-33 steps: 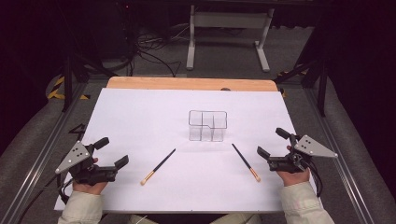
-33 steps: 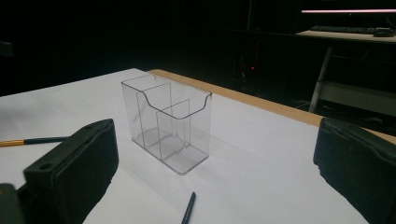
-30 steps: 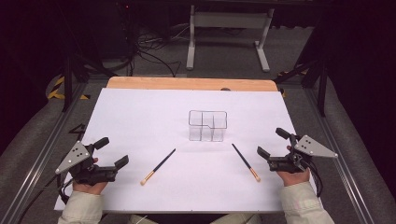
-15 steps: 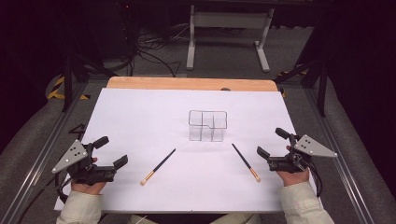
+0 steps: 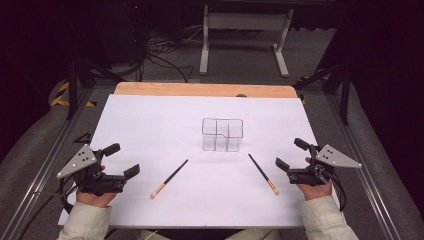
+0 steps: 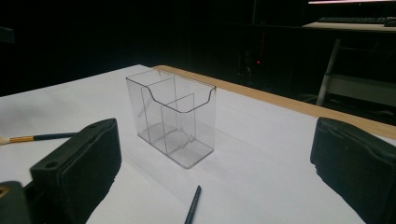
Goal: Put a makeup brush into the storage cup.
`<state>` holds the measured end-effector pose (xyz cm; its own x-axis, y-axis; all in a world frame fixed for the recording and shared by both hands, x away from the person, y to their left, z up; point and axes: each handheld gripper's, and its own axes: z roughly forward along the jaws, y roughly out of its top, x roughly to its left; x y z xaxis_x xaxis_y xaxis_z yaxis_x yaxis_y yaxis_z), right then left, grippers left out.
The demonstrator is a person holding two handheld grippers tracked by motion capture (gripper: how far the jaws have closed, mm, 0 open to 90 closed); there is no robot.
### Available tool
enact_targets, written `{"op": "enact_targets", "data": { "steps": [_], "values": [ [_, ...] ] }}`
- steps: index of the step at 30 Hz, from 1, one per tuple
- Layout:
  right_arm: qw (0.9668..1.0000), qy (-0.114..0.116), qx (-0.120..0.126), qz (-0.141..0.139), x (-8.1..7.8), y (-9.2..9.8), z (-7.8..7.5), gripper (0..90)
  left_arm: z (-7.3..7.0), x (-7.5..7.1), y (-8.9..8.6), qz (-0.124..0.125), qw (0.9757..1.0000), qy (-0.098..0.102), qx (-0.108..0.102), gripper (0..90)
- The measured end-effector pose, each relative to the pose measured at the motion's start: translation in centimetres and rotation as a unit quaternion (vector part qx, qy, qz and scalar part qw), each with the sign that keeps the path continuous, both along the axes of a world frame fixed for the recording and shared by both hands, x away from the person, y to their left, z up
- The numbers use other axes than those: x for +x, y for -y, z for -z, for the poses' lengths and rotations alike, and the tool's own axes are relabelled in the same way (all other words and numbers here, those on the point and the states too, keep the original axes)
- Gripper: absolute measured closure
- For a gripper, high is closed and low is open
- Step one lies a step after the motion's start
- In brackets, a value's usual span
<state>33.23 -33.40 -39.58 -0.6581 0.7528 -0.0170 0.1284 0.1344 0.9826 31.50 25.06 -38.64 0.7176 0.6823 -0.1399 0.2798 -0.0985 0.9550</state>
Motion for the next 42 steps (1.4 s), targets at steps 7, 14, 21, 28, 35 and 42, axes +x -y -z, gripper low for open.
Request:
{"op": "enact_targets", "data": {
  "steps": [7, 14, 21, 28, 35, 42],
  "values": [
    [1.0000, -0.004, -0.002, 0.005, -0.1, 0.2, 0.0, 2.3, -0.8, 0.6, 0.8, 0.007, 0.9986, -0.020, 0.049, 0.2],
    [0.9997, 0.001, -0.011, 0.021, -0.3, 0.3, -0.2, 0.4, -1.2, 1.1, 1.8, 0.018, 0.9951, -0.039, 0.089, 0.3],
    [0.9996, -0.006, -0.013, 0.023, -0.4, 0.5, -0.4, 1.7, -1.1, 1.7, 3.2, 0.030, 0.9882, -0.076, 0.130, 0.5],
    [0.9997, -0.015, -0.019, 0.010, -0.3, 0.4, -0.3, 4.8, -0.8, 2.3, 4.2, 0.039, 0.9766, -0.119, 0.174, 1.9],
    [0.9995, -0.020, -0.022, 0.005, -0.3, 0.4, -0.3, 7.1, -0.1, 3.1, 5.2, 0.043, 0.9654, -0.166, 0.196, 4.2],
    [0.9994, -0.028, -0.022, -0.003, -0.4, 0.5, -0.3, 13.3, 0.7, 3.8, 5.9, 0.043, 0.9555, -0.197, 0.215, 8.0]
  ]
}}
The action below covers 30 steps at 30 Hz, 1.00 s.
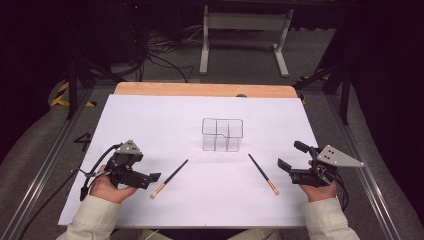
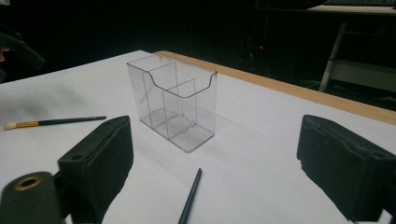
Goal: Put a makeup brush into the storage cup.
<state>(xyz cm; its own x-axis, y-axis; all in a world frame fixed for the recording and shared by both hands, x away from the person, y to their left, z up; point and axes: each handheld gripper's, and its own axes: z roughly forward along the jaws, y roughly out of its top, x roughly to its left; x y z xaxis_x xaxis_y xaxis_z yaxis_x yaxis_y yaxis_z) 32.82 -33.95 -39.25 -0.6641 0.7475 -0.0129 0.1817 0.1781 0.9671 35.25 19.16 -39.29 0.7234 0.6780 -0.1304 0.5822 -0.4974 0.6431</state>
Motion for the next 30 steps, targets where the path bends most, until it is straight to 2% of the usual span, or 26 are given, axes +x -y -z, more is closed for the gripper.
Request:
{"op": "enact_targets", "data": {
  "steps": [4, 8, 13, 14, 18, 21, 24, 26, 27, 30],
  "values": [
    [1.0000, -0.003, 0.000, -0.007, 0.0, 0.0, 0.0, 15.2, 0.4, 0.2, 0.4, 0.002, 0.9999, -0.010, 0.012, 10.2],
    [1.0000, -0.005, -0.005, -0.005, -0.1, -0.1, 0.0, 15.8, 0.7, 0.4, 0.9, -0.002, 0.9996, -0.015, 0.023, 12.6],
    [1.0000, -0.003, -0.007, -0.006, -0.2, 0.0, 0.0, 18.9, 1.1, 0.5, 1.6, 0.005, 0.9991, -0.021, 0.036, 17.5],
    [1.0000, -0.001, -0.007, -0.004, -0.3, 0.1, 0.0, 19.3, 1.4, 0.6, 2.0, 0.007, 0.9984, -0.029, 0.048, 19.4],
    [1.0000, 0.000, -0.006, -0.001, -0.4, 0.2, 0.0, 19.4, 1.9, 0.8, 2.5, 0.009, 0.9971, -0.042, 0.063, 24.2],
    [1.0000, -0.001, -0.004, -0.002, -0.4, 0.4, 0.0, 19.5, 2.2, 1.1, 2.6, 0.012, 0.9962, -0.058, 0.064, 31.3],
    [1.0000, -0.001, -0.004, -0.004, -0.4, 0.4, 0.0, 19.4, 2.5, 1.4, 2.6, 0.022, 0.9945, -0.081, 0.063, 35.7],
    [1.0000, -0.001, -0.002, -0.005, -0.4, 0.4, 0.1, 19.4, 2.6, 1.4, 2.7, 0.026, 0.9937, -0.085, 0.069, 38.5],
    [1.0000, -0.002, -0.002, -0.005, -0.4, 0.4, 0.1, 19.4, 2.8, 1.5, 2.9, 0.030, 0.9916, -0.101, 0.075, 39.2],
    [1.0000, -0.002, -0.002, -0.005, -0.4, 0.4, 0.1, 19.4, 3.3, 1.7, 3.2, 0.037, 0.9887, -0.118, 0.085, 41.2]
  ]
}}
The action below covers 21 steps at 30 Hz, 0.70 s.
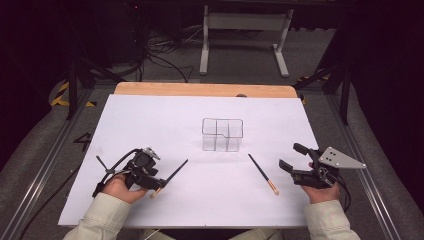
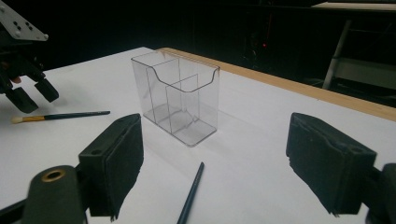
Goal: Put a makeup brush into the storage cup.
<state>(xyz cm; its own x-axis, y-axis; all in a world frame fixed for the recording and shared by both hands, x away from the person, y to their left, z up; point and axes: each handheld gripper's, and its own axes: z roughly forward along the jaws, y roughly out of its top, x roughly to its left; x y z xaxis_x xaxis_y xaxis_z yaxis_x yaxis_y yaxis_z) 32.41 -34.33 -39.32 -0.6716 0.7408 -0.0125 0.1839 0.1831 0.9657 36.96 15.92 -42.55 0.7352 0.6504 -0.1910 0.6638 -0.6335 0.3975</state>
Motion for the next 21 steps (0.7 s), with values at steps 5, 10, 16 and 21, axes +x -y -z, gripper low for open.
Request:
{"op": "enact_targets", "data": {
  "steps": [5, 10, 16, 21],
  "values": [
    [1.0000, 0.000, 0.002, -0.002, 0.0, 0.0, 0.0, 19.4, 0.4, 0.1, 0.3, 0.008, 0.9998, -0.016, 0.013, 44.8],
    [1.0000, -0.002, 0.001, -0.002, 0.0, 0.0, 0.1, 19.4, 0.4, 0.0, 0.5, 0.012, 0.9995, -0.019, 0.023, 54.5],
    [1.0000, -0.004, -0.001, -0.002, 0.0, -0.1, 0.1, 19.4, 0.4, 0.1, 0.7, 0.015, 0.9992, -0.024, 0.027, 61.9],
    [1.0000, -0.004, -0.001, -0.004, 0.1, -0.1, 0.1, 19.4, 0.5, 0.1, 1.3, 0.022, 0.9986, -0.027, 0.039, 68.2]
  ]
}}
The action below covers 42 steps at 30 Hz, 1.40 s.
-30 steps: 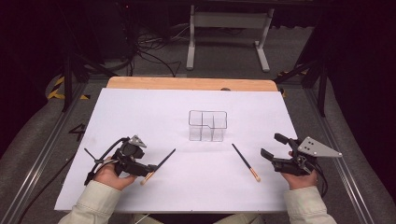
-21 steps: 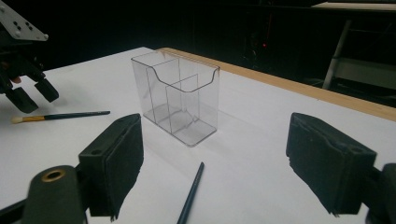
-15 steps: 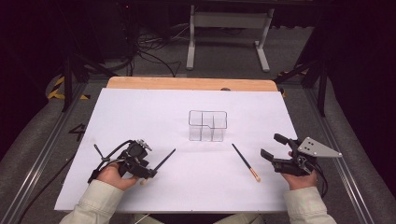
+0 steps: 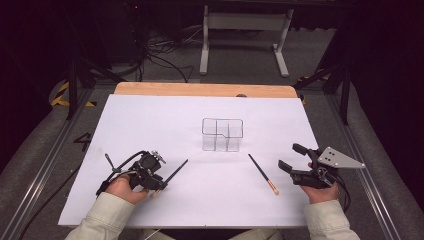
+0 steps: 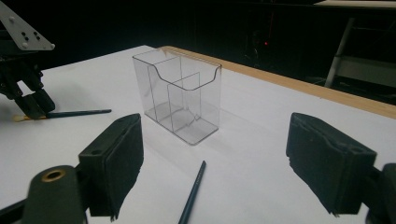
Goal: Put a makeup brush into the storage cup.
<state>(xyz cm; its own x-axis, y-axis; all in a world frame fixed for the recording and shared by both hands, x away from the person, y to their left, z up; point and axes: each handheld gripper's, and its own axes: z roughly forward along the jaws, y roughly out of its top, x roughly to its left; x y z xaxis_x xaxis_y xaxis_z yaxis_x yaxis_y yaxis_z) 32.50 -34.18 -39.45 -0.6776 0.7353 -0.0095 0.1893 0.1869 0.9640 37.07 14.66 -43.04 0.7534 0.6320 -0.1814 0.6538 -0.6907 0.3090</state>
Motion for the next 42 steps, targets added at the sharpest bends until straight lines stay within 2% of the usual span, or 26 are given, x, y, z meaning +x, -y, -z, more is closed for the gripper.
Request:
{"op": "enact_targets", "data": {
  "steps": [5, 12, 18, 27, 34, 39, 42],
  "values": [
    [1.0000, -0.001, -0.001, 0.000, 0.0, 0.0, 0.0, 19.4, 0.0, 0.1, 0.2, 0.005, 0.9999, 0.000, 0.009, 76.6],
    [1.0000, -0.001, -0.002, -0.001, 0.0, -0.1, 0.0, 19.4, 0.0, 0.1, 0.5, 0.004, 0.9997, 0.003, 0.026, 82.0],
    [1.0000, 0.000, -0.004, 0.001, 0.0, 0.0, 0.0, 19.4, -0.1, 0.3, 0.6, 0.004, 0.9996, -0.006, 0.028, 82.5],
    [1.0000, -0.004, -0.005, -0.003, 0.0, -0.2, 0.1, 19.4, -0.1, 0.3, 0.8, 0.019, 0.9992, -0.001, 0.035, 83.1],
    [0.9999, -0.001, -0.007, -0.012, 0.1, -0.3, -0.2, 21.6, -0.7, 0.3, 0.9, 0.045, 0.9985, 0.002, 0.032, 83.2],
    [0.9994, 0.002, -0.015, -0.030, 0.1, -0.6, -0.8, 24.0, -2.0, 0.0, 1.5, 0.083, 0.9957, 0.016, 0.038, 83.2],
    [0.9988, 0.002, -0.020, -0.044, 0.1, -0.8, -1.3, 26.0, -2.6, 0.0, 1.8, 0.095, 0.9949, 0.016, 0.029, 83.2]
  ]
}}
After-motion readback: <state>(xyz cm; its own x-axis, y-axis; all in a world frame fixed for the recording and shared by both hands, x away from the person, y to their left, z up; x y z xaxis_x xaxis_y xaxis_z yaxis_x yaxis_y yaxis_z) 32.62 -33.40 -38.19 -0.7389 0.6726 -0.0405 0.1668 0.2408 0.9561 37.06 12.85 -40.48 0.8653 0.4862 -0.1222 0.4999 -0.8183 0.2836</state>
